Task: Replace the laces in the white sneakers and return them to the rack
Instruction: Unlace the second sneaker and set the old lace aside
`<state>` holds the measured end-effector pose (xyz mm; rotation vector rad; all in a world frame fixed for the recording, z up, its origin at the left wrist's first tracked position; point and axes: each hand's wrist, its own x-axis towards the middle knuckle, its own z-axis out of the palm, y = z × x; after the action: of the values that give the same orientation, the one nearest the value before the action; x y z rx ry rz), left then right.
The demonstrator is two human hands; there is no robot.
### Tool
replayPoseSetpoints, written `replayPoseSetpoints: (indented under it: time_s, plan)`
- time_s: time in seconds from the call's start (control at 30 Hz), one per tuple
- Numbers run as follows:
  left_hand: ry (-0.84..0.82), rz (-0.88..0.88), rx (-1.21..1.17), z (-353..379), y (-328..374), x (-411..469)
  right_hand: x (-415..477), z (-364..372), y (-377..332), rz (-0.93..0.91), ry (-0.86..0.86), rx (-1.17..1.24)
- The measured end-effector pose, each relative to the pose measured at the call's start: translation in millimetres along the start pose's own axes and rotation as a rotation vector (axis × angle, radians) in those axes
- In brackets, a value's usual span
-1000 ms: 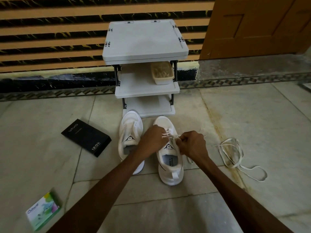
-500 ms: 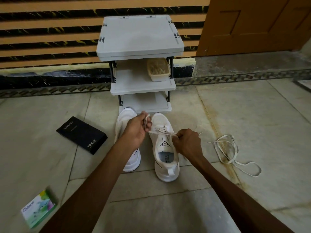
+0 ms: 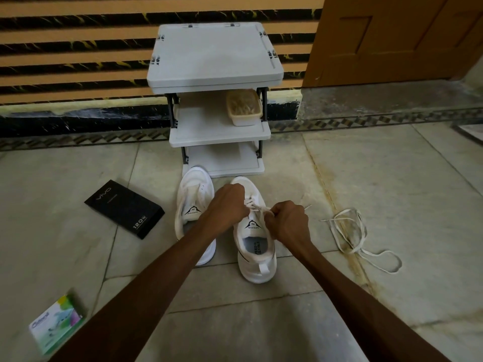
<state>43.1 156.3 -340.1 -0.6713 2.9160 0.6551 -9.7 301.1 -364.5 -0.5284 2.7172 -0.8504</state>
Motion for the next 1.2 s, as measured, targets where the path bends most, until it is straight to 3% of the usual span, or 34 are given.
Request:
replayPoseSetpoints:
  time_s: [0.1, 0.2, 0.3, 0.4, 0.47, 0.63, 0.73, 0.97, 1.13, 1.2]
  plan:
    - [-0.092, -0.006, -0.046, -3.2, 5.7, 1.8, 0.9, 0.9, -1.0, 0.016, -0.004, -0.023]
    - [-0.142, -0.224, -0.649, -12.0, -0.2, 3.3, 1.0, 1.4, 1.9, 0.024, 0.005, -0.025]
    - [0.069, -0.456, -1.114, -16.2, -9.5, 0.9, -0.3, 4.7, 2.6, 0.041, 0.011, -0.014]
    - [0.276, -0.533, -1.237, -21.0, -14.2, -3.9, -0.5, 9.2, 0.6, 0.061, 0.022, 0.000]
    - [0.304, -0.520, -1.173, -23.9, -17.2, -4.2, -1.4, 9.0, -0.6, 0.058, 0.020, -0.015]
    - [0.071, -0.348, -0.382, -17.2, -14.5, -16.8, -2.0, 7.8, -0.5, -0.065, 0.002, -0.059]
    - [0.132, -0.248, -0.182, -1.1, -6.7, -32.9, -0.8, 8.3, -0.3, -0.163, -0.006, -0.069]
    - [0.234, -0.221, -0.134, 19.5, 4.3, -41.0, -5.4, 18.1, 3.5, -0.199, 0.041, -0.085]
    - [0.202, -0.299, -0.265, 13.7, -10.8, -39.0, -2.8, 14.3, 11.4, 0.031, 0.124, 0.129]
    - [0.216, -0.280, -0.272, 14.2, -8.4, -42.1, -3.4, 13.2, 1.8, -0.067, 0.141, 0.004]
